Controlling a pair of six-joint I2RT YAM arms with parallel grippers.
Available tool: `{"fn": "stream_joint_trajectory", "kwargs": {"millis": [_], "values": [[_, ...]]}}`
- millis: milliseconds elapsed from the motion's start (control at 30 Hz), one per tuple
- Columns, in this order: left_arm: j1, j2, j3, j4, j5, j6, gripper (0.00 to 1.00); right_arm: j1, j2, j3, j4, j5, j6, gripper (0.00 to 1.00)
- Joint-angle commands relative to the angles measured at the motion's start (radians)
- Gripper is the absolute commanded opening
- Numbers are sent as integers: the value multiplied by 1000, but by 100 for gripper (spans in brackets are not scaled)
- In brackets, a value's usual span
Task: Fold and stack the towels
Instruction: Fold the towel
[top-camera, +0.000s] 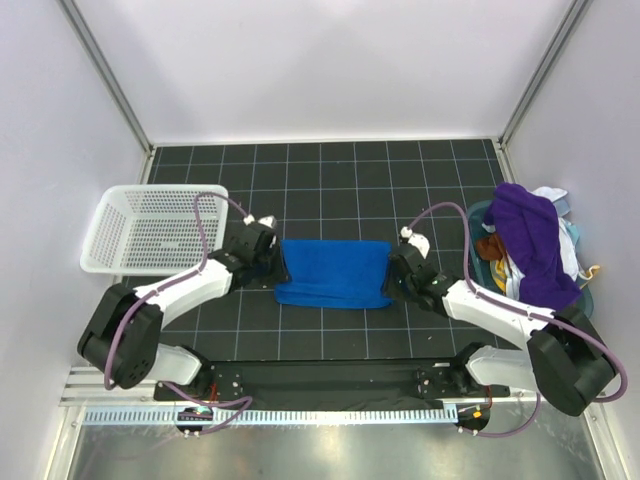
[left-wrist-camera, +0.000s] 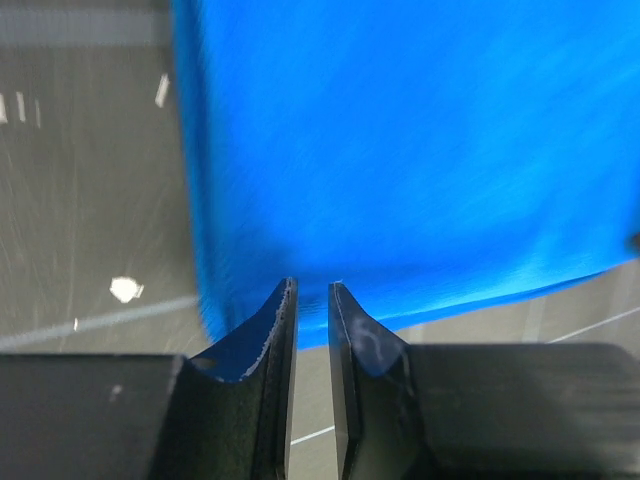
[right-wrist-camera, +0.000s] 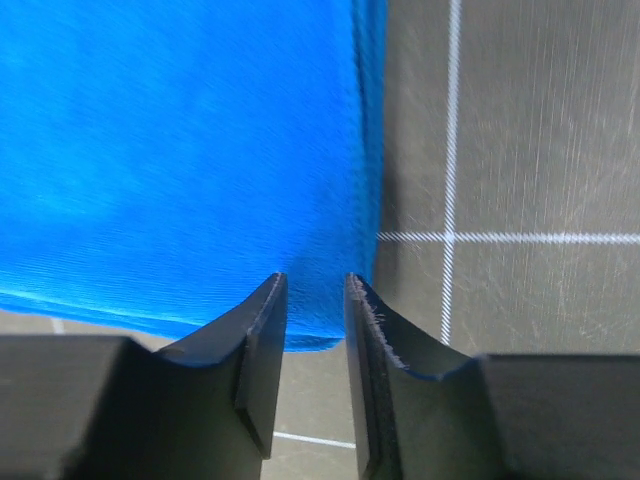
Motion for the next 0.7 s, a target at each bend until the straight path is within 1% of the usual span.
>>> {"fn": "stream_joint_trajectory", "kwargs": {"millis": [0, 67, 200, 367, 433, 533, 567, 600, 633, 667], "values": [[-13, 10, -79, 54, -8, -23, 21, 6, -18, -60, 81, -6, 38, 35], [-13, 13, -122, 72, -8, -33, 20, 6, -18, -79, 90, -12, 43, 32], [-13, 22, -145, 85, -10, -33, 19, 6, -21, -117, 99, -12, 50, 25], [-13, 13, -128, 74, 0, -33, 18, 6, -41, -108, 76, -7, 49, 25], [-15, -22, -87, 36, -11, -33, 18, 4, -62, -97, 50, 2, 46, 25], [-13, -67, -9, -42, -43, -16, 20, 6, -99, -67, 9, 14, 35, 25], [-13, -75, 13, -61, -93, -10, 22, 6, -107, -50, 0, 16, 30, 26], [-13, -82, 48, -99, -112, -1, 24, 6, -119, -41, -17, 20, 24, 26], [-13, -85, 70, -119, -129, 6, 26, 6, -122, -33, -25, 22, 21, 26], [-13, -85, 86, -141, -146, 9, 32, 6, -127, -13, -33, 24, 20, 26]]}}
